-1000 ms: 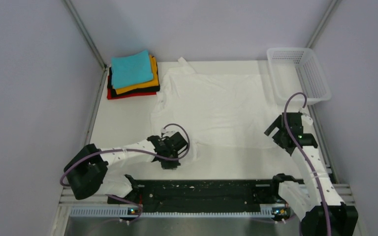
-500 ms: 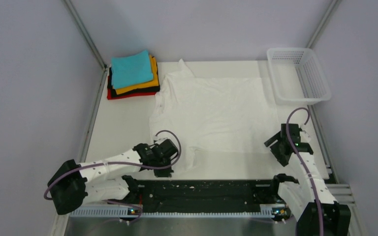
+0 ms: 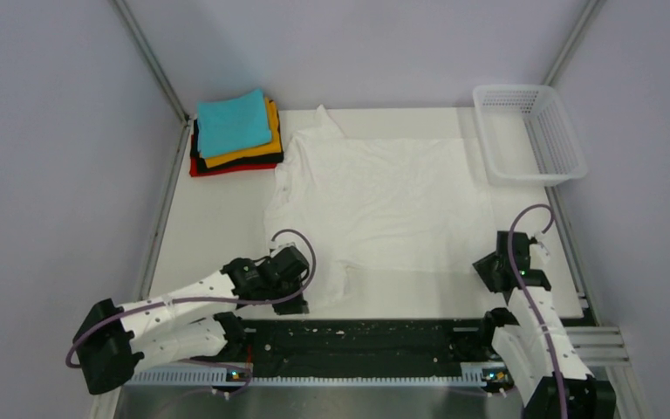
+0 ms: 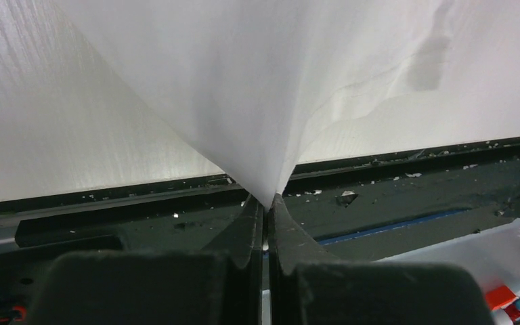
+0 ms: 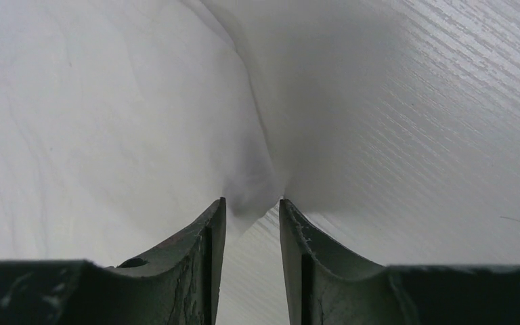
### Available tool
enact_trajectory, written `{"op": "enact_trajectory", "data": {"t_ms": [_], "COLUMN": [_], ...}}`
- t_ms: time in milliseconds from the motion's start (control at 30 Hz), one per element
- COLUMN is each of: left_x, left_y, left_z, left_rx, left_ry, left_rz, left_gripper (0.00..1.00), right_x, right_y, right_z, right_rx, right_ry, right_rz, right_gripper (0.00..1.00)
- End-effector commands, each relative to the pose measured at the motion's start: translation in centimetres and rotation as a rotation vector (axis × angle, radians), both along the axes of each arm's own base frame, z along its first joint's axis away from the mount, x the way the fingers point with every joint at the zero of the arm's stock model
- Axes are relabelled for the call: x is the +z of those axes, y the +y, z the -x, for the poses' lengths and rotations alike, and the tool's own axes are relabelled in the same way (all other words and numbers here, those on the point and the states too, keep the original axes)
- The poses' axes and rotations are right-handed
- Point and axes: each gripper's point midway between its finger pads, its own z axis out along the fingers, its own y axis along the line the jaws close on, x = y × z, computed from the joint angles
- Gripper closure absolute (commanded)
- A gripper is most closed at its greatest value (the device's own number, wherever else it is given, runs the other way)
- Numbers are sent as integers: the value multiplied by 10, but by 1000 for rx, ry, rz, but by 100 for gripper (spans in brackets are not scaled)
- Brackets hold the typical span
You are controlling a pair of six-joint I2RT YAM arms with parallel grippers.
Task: Fold and stack the t-shirts
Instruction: Grab the side of the flattened tshirt closest away from the robot with both arms, then fold the flattened tshirt in 1/3 of the way
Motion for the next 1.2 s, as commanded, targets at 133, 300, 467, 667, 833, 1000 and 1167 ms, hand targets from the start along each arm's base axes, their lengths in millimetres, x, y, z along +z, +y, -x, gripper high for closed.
{"op": "enact_trajectory", "data": {"t_ms": [133, 300, 467, 667, 833, 1000, 1167], "left_x": [20, 21, 34, 61, 92, 120, 141], "left_y": [-14, -16, -20, -40, -55, -61, -59], "left_z": [-7, -11, -28, -58, -107, -159, -212], "left_rx": [17, 21, 10, -37, -46, -58, -10], "left_ry": [-44, -61, -134, -213, -282, -363, -397], "left_rz": [92, 90, 80, 153, 300, 304, 299], "left_gripper": [100, 100, 100, 100, 100, 100, 100], "right_x": [-5, -2, 8, 33, 58, 83, 95], "right_y": [-9, -18, -16, -2, 1, 1, 3], "right_z": [-11, -17, -28, -44, -59, -81, -108], "right_rx": [-31, -33, 9, 117, 152, 177, 203], "right_ry": [-20, -37, -68, -98, -125, -163, -183], "right_rz": [33, 81, 89, 48, 45, 57, 48], "right_gripper": [75, 92, 100, 100, 100, 100, 100]}}
